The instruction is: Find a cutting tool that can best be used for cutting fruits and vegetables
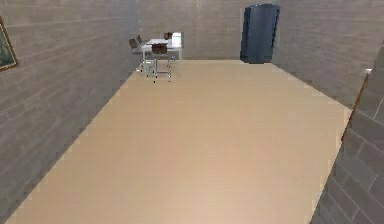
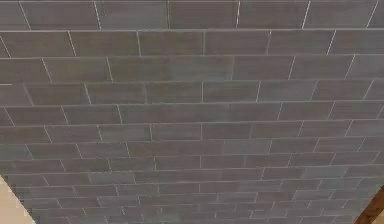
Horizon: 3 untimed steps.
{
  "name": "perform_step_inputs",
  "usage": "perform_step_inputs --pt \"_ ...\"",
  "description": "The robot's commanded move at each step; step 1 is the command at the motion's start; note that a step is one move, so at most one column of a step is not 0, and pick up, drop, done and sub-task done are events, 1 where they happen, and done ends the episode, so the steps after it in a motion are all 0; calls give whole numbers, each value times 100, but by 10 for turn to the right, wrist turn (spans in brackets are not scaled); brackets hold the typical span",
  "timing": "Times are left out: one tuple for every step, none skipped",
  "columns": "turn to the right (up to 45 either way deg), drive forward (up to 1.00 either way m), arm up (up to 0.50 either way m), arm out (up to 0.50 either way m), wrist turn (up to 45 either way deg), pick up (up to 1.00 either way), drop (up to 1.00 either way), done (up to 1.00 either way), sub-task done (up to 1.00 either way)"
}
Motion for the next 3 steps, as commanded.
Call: perform_step_inputs --pt "0 90 0 0 0 0 0 0 0" --pt "390 0 0 0 0 0 0 0 0" --pt "0 50 0 0 0 0 0 0 0"
